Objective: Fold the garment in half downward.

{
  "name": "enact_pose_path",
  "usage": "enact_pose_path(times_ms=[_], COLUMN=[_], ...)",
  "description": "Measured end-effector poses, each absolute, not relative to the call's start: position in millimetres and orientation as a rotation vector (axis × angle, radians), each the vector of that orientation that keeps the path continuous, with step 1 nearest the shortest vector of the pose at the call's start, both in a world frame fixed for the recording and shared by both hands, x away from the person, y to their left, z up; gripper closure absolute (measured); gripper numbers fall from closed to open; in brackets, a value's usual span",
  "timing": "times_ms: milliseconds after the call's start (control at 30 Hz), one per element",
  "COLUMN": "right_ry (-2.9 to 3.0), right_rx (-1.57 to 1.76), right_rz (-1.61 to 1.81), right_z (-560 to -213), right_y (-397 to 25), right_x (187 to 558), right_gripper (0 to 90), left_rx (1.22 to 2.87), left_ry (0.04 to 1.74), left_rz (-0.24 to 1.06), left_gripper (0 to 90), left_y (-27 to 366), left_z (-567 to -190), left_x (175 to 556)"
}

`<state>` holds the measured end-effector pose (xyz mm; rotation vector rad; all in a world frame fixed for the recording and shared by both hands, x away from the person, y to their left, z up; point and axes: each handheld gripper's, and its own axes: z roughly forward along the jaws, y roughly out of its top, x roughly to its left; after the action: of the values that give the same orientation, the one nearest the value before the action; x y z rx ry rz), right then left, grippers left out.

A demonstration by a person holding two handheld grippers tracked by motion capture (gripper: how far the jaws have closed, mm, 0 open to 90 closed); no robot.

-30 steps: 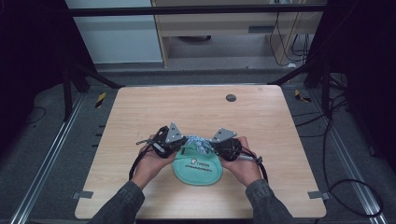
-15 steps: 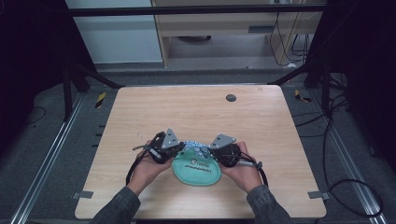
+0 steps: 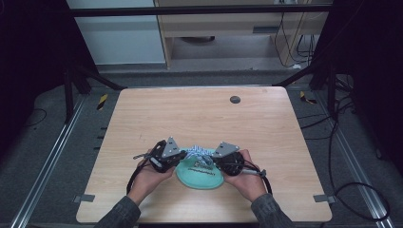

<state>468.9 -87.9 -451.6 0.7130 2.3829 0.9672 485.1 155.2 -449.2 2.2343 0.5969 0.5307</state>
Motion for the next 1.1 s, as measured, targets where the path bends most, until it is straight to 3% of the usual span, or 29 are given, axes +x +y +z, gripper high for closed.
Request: enact_pose_path(times_ms=[1100], right_ry=[2.435], right_rx=[0.691], right_rz=[1.001], right_z=[-467], right_y=[-87], right_x=[442], right_gripper=[83.9], left_rx=[2.236], left_ry=[0.604], left_rz=[0.447], left_gripper=[87.1], left_y=[165], left_z=[-466], left_x=[467])
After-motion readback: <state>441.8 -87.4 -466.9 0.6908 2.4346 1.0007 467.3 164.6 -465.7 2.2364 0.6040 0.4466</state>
